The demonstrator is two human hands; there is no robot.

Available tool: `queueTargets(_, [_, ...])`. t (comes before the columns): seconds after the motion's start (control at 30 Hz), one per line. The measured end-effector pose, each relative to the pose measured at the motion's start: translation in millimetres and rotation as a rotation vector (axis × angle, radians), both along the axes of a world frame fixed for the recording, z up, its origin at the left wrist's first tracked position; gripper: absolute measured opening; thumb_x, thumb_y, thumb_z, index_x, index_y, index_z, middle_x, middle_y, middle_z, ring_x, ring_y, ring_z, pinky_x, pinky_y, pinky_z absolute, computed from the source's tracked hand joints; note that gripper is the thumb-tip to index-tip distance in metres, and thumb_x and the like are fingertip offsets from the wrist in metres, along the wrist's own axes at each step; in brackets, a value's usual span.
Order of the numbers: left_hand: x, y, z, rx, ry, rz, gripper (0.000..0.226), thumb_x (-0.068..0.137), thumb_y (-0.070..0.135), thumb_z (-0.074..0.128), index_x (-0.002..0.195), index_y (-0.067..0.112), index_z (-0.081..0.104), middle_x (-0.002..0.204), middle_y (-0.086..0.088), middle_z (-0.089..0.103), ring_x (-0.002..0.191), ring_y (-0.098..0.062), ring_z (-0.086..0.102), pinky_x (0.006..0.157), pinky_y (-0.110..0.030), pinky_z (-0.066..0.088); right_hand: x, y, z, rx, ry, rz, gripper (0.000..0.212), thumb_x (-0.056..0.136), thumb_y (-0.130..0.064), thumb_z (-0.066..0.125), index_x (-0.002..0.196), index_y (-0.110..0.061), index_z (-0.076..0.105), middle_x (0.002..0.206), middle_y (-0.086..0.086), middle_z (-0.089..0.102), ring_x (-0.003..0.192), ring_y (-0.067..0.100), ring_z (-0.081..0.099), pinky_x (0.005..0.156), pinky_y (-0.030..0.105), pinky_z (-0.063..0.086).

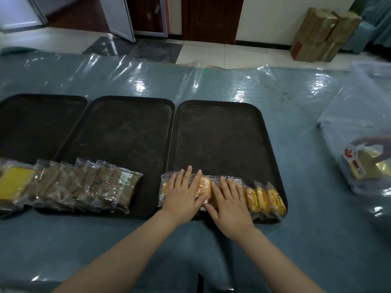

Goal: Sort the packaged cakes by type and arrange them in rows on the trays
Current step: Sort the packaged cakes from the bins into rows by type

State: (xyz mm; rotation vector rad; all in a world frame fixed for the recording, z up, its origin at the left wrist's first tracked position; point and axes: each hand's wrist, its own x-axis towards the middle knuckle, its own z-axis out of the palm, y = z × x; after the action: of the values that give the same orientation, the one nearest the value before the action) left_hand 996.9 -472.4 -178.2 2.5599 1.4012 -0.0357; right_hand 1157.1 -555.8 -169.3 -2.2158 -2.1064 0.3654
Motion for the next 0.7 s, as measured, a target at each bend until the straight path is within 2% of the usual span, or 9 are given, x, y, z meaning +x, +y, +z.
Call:
queueTargets(0.1, [-6, 2, 6, -0.021, -0.056, -0.003, 0.073, 0.096, 0.065, 0.011, 0.157, 0.028, -0.004, 0.166, -0.006, -0.007, 0.152, -0.023, -0.007, 0.122, -0.042, -0.006, -11, 4, 8, 0.027, -0.007, -0.035, 0.079, 0.094, -0.065, 0.005, 0.158, -0.022, 0.017, 0.166, 0.009, 0.006, 0.153, 0.027, -0.002, 0.120, 0.041, -0.008])
queueTargets(0.17, [-15, 6, 11, -0.032, -0.097, 0.001, 0.070, 0.098, 0.060, 0.016, 0.158, 0.028, -0.003, 0.166, -0.005, -0.006, 0.153, -0.022, -0.006, 0.123, -0.041, -0.005, -21, 9, 15, 0.050, -0.013, -0.056, 0.078, 0.095, -0.065, 0.005, 0.158, -0.022, 0.019, 0.166, 0.010, 0.010, 0.154, 0.027, 0.002, 0.121, 0.041, -0.005])
queueTargets(0.3, [-51, 17, 21, -0.029, -0.172, 0.001, 0.072, 0.094, 0.060, 0.009, 0.158, 0.027, 0.000, 0.166, -0.001, -0.001, 0.152, -0.018, -0.003, 0.123, -0.039, -0.003, -48, 21, 30, 0.059, -0.009, -0.101, 0.080, 0.091, -0.065, -0.001, 0.159, -0.024, 0.010, 0.167, 0.006, 0.002, 0.153, 0.023, -0.008, 0.119, 0.037, -0.013])
queueTargets(0.4, [-90, 28, 27, -0.057, -0.233, 0.034, 0.082, 0.087, 0.069, 0.002, 0.158, 0.027, 0.001, 0.166, 0.001, 0.003, 0.152, -0.016, -0.002, 0.122, -0.037, -0.004, -76, 31, 43, 0.077, 0.026, -0.138, 0.072, 0.099, -0.063, 0.011, 0.159, -0.024, 0.010, 0.167, 0.004, 0.003, 0.153, 0.022, -0.007, 0.121, 0.038, -0.010])
queueTargets(0.47, [-120, 36, 31, -0.067, -0.259, 0.053, 0.082, 0.088, 0.068, 0.005, 0.158, 0.026, 0.003, 0.166, 0.001, 0.007, 0.152, -0.016, 0.000, 0.123, -0.037, -0.001, -99, 39, 52, 0.085, 0.093, -0.137, 0.065, 0.103, -0.055, 0.023, 0.159, -0.024, 0.013, 0.167, 0.003, 0.007, 0.154, 0.021, -0.004, 0.122, 0.038, -0.006])
queueTargets(0.57, [-170, 49, 41, -0.102, -0.349, 0.052, 0.070, 0.098, 0.059, 0.022, 0.157, 0.024, 0.012, 0.164, 0.000, 0.018, 0.151, -0.017, 0.011, 0.123, -0.040, 0.010, -140, 53, 65, 0.102, 0.331, -0.120, 0.058, 0.104, -0.044, 0.037, 0.157, -0.023, 0.024, 0.164, -0.001, 0.022, 0.152, 0.017, 0.007, 0.124, 0.037, 0.007])
queueTargets(0.63, [-201, 57, 50, -0.142, -0.412, 0.033, 0.063, 0.102, 0.052, 0.033, 0.156, 0.023, 0.020, 0.161, 0.002, 0.024, 0.149, -0.015, 0.016, 0.123, -0.039, 0.015, -169, 61, 70, 0.138, 0.441, -0.127, 0.055, 0.104, -0.041, 0.042, 0.154, -0.023, 0.030, 0.160, -0.003, 0.031, 0.151, 0.015, 0.014, 0.123, 0.038, 0.016])
queueTargets(0.7, [-231, 64, 57, -0.141, -0.442, 0.022, 0.057, 0.103, 0.044, 0.039, 0.154, 0.023, 0.026, 0.159, 0.003, 0.028, 0.147, -0.012, 0.020, 0.122, -0.037, 0.017, -197, 66, 72, 0.182, 0.470, -0.139, 0.054, 0.103, -0.040, 0.044, 0.152, -0.023, 0.034, 0.156, -0.003, 0.038, 0.149, 0.015, 0.020, 0.122, 0.037, 0.022])
